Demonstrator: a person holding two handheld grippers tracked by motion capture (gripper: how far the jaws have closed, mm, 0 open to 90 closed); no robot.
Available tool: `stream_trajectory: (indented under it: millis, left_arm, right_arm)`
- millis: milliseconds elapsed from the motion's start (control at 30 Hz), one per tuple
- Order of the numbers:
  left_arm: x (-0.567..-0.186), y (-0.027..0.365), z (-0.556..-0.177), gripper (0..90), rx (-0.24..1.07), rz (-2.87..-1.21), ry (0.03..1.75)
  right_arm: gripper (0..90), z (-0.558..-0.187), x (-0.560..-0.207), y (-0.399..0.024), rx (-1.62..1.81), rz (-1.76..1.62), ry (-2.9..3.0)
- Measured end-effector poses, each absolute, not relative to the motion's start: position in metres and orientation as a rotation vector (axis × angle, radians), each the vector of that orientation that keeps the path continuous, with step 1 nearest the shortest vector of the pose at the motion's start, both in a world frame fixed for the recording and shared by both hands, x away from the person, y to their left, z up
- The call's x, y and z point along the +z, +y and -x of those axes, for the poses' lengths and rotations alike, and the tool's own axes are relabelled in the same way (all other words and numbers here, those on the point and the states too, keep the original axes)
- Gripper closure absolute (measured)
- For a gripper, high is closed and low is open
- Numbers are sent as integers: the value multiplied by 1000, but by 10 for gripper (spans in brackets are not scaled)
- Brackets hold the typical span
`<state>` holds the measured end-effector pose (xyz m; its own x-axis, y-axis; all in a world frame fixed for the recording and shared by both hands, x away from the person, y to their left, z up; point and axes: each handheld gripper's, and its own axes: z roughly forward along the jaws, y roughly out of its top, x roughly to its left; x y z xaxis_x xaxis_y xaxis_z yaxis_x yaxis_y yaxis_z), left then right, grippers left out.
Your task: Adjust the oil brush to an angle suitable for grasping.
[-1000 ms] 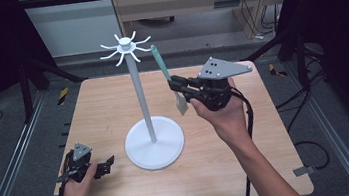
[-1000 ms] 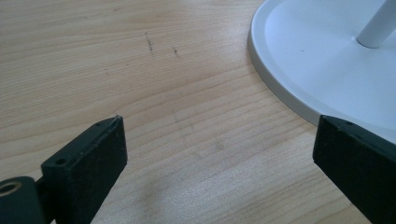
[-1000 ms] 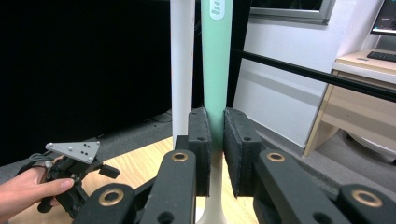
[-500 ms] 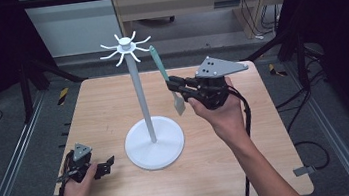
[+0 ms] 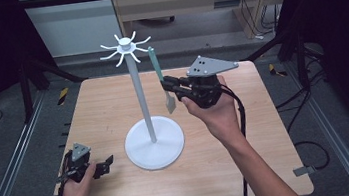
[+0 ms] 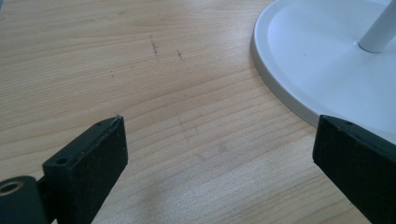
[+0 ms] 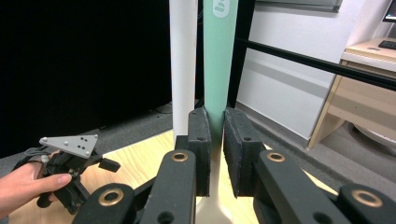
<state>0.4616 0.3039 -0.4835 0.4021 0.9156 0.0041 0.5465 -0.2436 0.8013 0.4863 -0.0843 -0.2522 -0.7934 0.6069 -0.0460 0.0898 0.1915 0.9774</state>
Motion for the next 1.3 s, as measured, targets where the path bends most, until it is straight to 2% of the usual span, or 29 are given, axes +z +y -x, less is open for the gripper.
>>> stream_trajectory:
  millis: [1100, 1300]
  left_arm:
    - [-484, 304, -462, 28, 630, -1927, 1244]
    - [-483, 304, -462, 28, 628, -1929, 1244]
  right_arm:
    - [811, -490, -254, -75, 1642, -649, 2060]
    - [761, -489, -253, -76, 1659, -651, 2054]
